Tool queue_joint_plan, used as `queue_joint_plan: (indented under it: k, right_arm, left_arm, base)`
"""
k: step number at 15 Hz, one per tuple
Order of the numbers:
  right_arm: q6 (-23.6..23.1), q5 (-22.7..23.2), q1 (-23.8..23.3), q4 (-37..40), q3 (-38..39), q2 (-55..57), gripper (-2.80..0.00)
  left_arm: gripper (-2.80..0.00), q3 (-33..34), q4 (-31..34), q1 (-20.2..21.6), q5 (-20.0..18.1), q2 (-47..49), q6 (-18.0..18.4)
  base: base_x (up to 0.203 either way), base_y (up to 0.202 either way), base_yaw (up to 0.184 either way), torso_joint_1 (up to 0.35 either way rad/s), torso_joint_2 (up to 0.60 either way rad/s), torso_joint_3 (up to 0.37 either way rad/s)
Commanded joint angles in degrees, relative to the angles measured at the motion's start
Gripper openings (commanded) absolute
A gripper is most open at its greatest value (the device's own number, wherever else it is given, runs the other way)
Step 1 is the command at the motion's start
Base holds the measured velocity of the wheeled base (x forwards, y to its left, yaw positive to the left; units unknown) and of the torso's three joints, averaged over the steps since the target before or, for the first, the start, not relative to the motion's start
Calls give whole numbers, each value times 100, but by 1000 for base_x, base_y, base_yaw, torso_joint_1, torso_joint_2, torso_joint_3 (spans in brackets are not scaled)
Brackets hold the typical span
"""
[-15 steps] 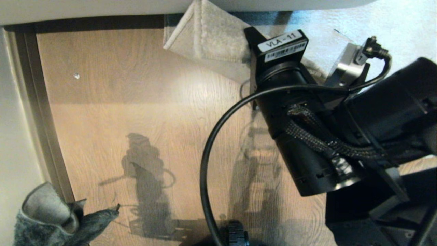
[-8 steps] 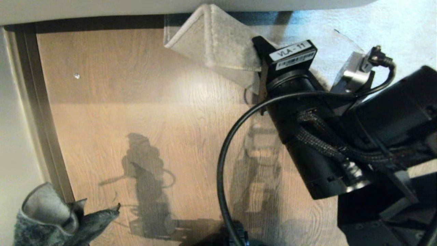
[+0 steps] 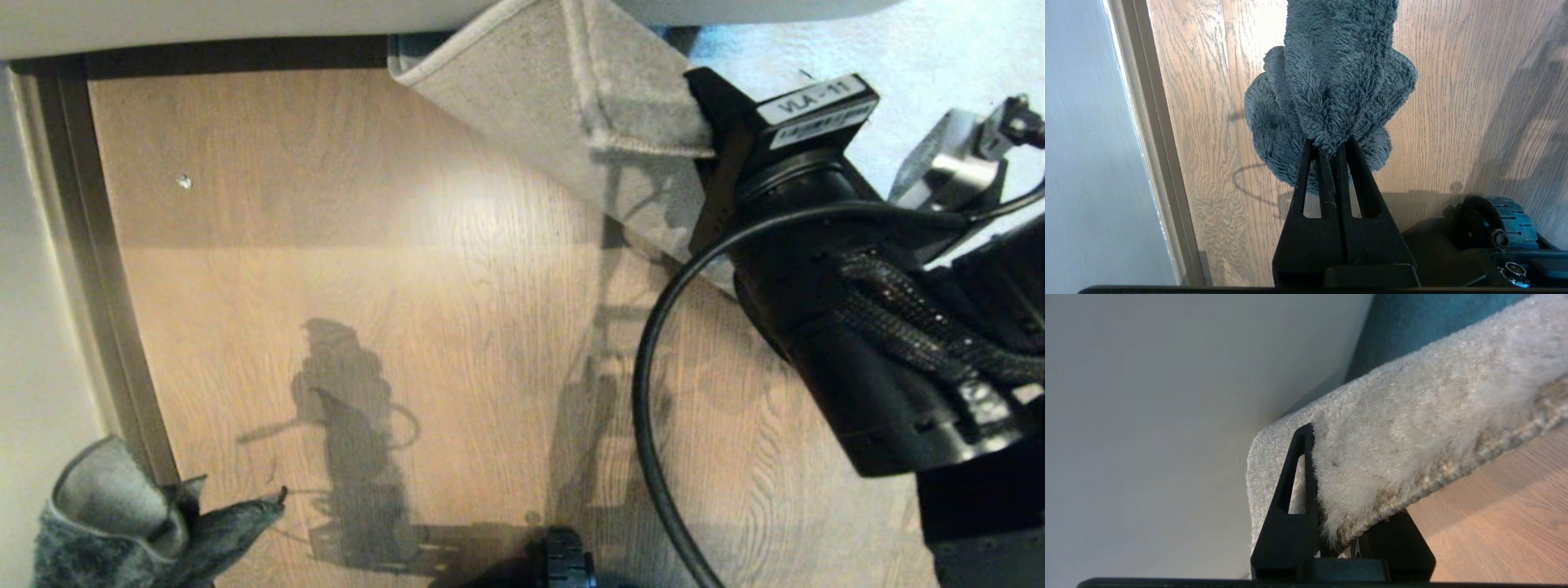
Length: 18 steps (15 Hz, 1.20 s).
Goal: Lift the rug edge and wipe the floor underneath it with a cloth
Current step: Lift up the carpet
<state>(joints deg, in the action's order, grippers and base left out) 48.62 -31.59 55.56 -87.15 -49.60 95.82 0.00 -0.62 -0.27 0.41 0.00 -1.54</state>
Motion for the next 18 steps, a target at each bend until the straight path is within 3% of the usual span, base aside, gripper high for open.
queue_joint_plan:
  k: [1,18]
  right_arm:
    - [8,-23,-2,-259,-5,-125,-280]
    - [-166,-5,-19,-259,12,-102,-280]
  left_arm:
    - [-280,0,1,0,2,0,5]
    - [-280,0,1,0,-41,0,40]
  base:
    - [0,0,0,0,0,0]
    - [0,0,0,0,0,0]
